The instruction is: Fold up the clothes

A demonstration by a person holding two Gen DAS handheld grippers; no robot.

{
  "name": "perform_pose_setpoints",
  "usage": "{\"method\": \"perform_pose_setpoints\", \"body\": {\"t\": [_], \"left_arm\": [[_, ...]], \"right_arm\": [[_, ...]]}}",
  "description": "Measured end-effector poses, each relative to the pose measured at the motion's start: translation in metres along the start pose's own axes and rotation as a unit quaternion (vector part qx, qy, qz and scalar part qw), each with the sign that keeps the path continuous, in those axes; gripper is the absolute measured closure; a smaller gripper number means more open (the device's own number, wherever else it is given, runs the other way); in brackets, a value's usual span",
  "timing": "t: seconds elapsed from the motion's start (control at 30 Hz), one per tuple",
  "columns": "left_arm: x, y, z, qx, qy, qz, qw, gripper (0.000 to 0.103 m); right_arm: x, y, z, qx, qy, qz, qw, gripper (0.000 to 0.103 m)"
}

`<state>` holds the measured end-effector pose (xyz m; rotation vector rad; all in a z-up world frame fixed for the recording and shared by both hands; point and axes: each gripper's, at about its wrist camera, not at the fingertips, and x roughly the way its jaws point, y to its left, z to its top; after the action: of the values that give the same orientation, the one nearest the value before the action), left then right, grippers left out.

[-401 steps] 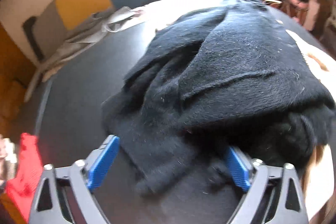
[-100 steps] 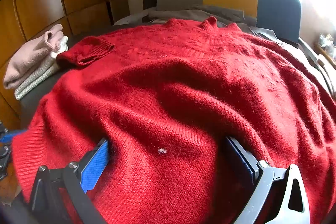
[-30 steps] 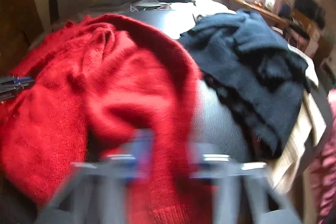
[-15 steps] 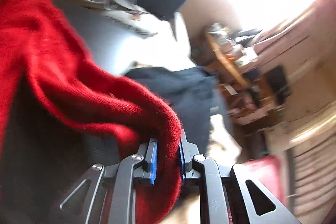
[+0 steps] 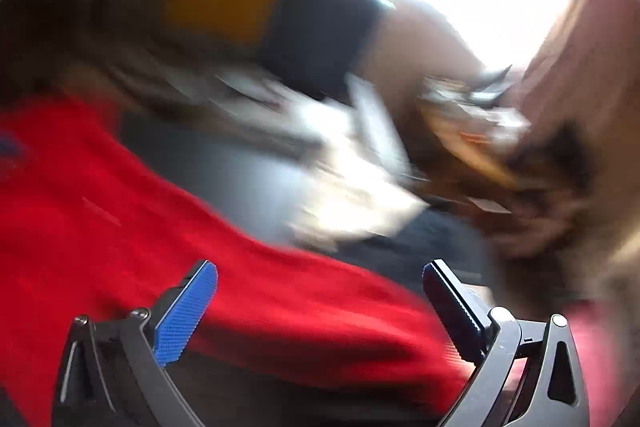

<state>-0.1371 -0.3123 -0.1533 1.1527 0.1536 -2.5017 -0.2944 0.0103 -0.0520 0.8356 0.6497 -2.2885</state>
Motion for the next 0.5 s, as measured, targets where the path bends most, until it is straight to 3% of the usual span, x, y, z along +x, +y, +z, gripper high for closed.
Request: {"method": "perform_pose_setpoints", "body": {"t": [0.07, 0.13, 0.2, 0.27, 0.33, 0.5], "left_arm": [[0.003, 0.017, -0.006, -0.026, 0.004, 0.01, 0.9996, 0.075], [0.005, 0.036, -0.014, -0.052, 0.007, 0.022, 0.9984, 0.075], [0.01, 0.053, -0.019, -0.081, 0.006, 0.006, 0.9967, 0.075], [0.015, 0.064, -0.02, -0.103, 0.005, -0.004, 0.9947, 0.074], [0.022, 0.066, -0.016, -0.105, 0.005, -0.004, 0.9944, 0.072], [0.046, 0.074, 0.005, -0.127, -0.002, -0.023, 0.9917, 0.069]], "right_arm": [[0.016, 0.042, 0.01, 0.031, -0.006, 0.105, 0.994, 0.0], [0.043, 0.09, 0.016, 0.051, 0.006, 0.179, 0.983, 0.0], [0.068, 0.131, 0.022, 0.06, 0.015, 0.211, 0.975, 0.0], [0.091, 0.162, 0.027, 0.072, 0.026, 0.219, 0.973, 0.0], [0.117, 0.185, 0.032, 0.064, 0.046, 0.187, 0.979, 0.0], [0.145, 0.18, 0.03, 0.057, 0.054, 0.112, 0.991, 0.0]]}}
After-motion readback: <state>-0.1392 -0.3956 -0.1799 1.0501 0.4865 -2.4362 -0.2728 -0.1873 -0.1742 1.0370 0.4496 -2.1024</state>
